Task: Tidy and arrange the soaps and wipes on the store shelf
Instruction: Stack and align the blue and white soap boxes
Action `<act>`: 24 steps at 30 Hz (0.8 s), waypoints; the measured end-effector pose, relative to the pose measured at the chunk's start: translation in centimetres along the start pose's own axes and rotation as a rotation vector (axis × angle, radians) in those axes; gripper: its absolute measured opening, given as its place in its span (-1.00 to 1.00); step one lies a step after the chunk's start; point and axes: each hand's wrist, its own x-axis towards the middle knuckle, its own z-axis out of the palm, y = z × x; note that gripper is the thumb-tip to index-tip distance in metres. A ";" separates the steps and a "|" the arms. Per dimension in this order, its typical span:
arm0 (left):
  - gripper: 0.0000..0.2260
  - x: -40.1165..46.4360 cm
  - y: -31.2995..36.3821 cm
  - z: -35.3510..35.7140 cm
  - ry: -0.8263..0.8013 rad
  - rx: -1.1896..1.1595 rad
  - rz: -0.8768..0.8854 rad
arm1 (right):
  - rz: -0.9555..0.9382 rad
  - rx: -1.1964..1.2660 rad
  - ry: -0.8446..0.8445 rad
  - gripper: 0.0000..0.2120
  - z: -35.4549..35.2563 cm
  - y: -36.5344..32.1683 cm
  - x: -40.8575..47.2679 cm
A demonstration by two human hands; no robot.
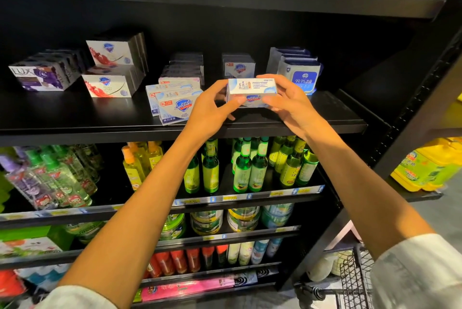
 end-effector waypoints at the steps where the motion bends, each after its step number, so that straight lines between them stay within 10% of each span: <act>1: -0.57 0.0 0.1 0.1 0.004 0.000 -0.007 | 0.003 0.014 0.010 -0.58 0.0 0.0 0.0; 14: -0.51 -1.0 1.0 0.6 0.080 0.050 0.010 | 0.024 0.027 0.044 -0.68 0.4 -0.1 0.1; 24: -0.57 -2.7 3.8 -3.9 0.317 0.149 0.102 | 0.021 -0.630 -0.146 -0.46 0.8 0.8 0.6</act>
